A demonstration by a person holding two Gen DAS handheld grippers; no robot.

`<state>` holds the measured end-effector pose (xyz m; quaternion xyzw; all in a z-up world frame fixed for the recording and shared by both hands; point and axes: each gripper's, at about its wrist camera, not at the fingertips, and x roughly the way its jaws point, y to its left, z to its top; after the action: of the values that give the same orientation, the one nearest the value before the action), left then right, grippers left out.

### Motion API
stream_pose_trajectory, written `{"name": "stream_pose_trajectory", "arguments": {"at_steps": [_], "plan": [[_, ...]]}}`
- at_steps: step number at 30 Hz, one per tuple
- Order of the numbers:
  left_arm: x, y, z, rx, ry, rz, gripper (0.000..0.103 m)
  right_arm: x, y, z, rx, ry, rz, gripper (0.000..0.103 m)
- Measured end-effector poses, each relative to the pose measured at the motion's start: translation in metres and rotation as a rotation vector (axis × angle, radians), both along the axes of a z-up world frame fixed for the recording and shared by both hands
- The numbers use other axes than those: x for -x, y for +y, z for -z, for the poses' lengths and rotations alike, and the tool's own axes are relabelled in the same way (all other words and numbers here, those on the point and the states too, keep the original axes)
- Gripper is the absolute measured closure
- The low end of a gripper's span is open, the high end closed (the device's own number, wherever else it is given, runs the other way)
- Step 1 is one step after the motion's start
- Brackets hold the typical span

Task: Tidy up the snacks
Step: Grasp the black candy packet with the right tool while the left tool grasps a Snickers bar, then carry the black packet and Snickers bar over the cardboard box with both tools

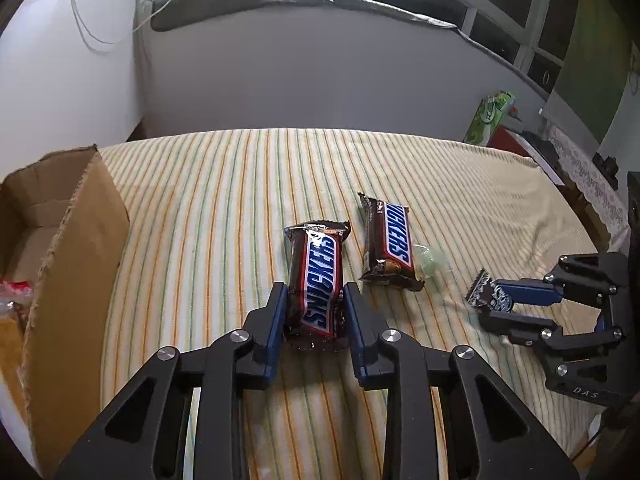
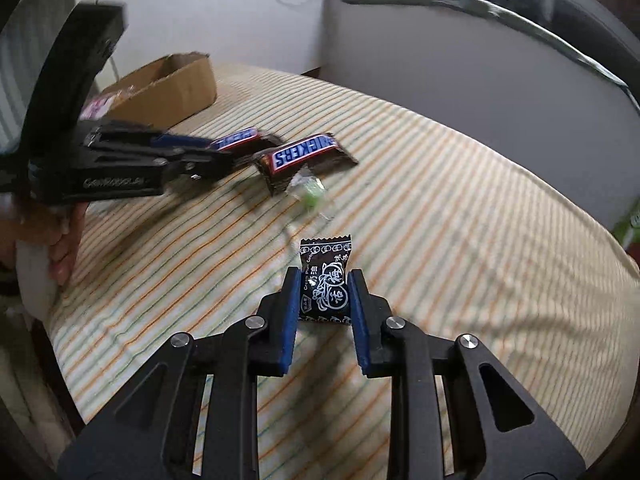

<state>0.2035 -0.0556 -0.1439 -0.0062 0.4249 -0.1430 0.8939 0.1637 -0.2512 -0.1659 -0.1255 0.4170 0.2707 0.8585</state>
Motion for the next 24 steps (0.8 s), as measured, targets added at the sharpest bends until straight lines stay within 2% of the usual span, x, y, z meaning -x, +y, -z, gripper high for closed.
{"name": "stream_pose_trajectory", "arguments": {"at_steps": [6, 15, 21, 24], "plan": [[0.023, 0.014, -0.007, 0.008, -0.053, -0.03, 0.077, 0.019, -0.003, -0.007, -0.04, -0.034, 0.113, 0.079], [0.047, 0.015, -0.014, 0.005, -0.117, -0.027, 0.078, 0.061, -0.004, -0.009, -0.165, -0.08, 0.304, 0.079], [0.057, 0.024, -0.028, 0.064, -0.164, -0.042, 0.078, 0.07, -0.003, -0.017, -0.203, -0.11, 0.345, 0.079], [0.067, 0.023, -0.047, 0.074, -0.219, -0.046, 0.078, 0.072, 0.0, -0.04, -0.207, -0.157, 0.358, 0.079]]}}
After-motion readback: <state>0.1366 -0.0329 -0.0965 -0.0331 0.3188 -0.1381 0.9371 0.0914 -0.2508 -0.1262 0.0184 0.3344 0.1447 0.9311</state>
